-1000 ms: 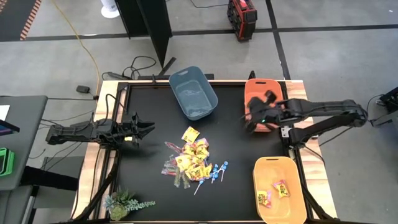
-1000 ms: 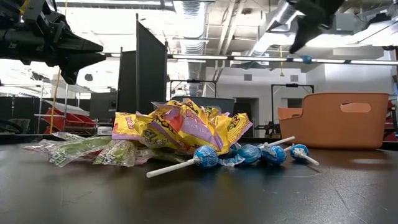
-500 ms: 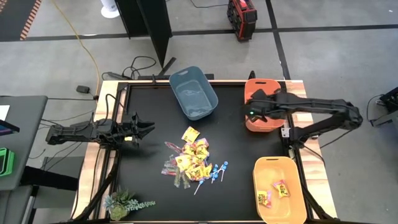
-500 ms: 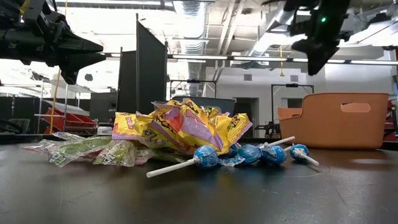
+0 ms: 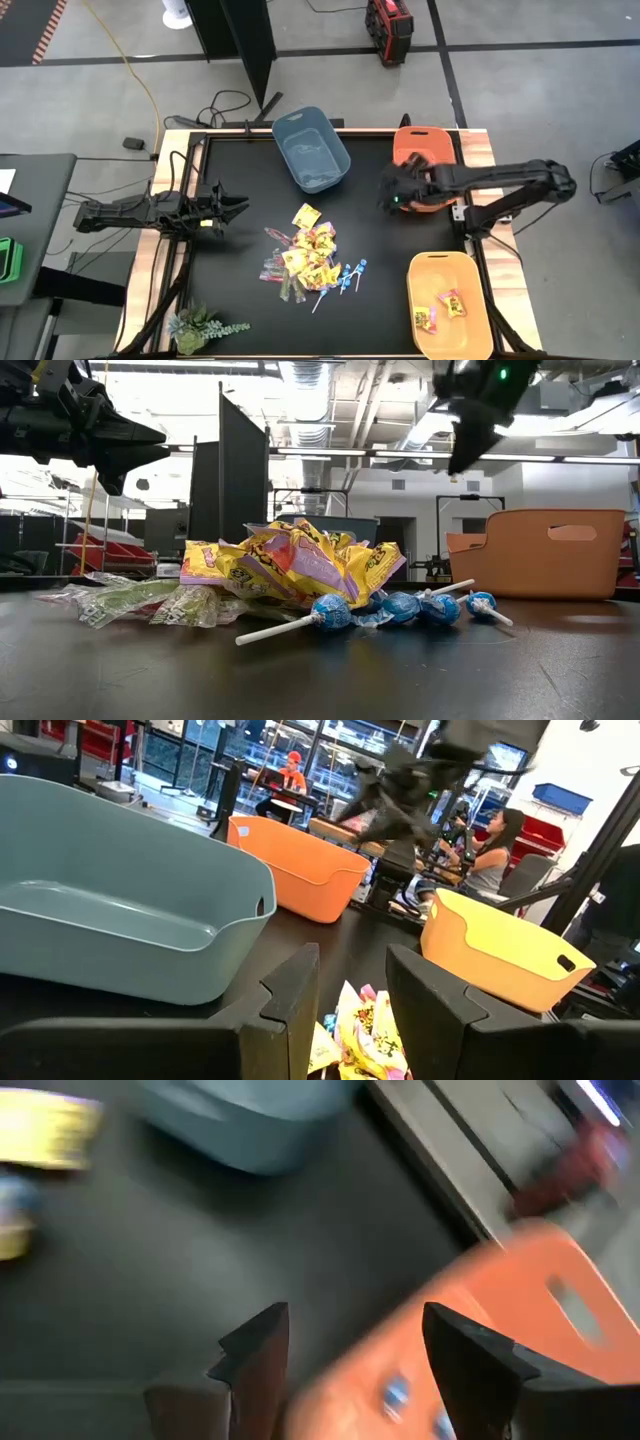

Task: Sort candy
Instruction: Put the blue candy into the orange bin

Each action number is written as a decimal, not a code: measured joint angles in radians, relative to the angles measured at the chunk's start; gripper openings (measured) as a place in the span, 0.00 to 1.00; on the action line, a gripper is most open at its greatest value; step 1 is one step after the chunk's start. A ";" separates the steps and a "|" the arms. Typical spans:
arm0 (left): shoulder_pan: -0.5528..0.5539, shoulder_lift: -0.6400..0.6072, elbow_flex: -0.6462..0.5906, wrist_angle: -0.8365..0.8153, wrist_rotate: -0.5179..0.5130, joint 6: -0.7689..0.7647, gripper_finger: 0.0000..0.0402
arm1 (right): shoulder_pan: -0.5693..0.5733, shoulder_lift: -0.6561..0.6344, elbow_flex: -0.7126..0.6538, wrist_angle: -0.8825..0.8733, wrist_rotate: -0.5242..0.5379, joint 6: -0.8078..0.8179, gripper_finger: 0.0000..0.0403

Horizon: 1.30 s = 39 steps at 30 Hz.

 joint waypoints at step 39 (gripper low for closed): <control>0.000 0.000 0.000 -0.001 0.000 -0.006 0.29 | 0.493 0.585 0.003 0.411 -0.258 -0.051 0.55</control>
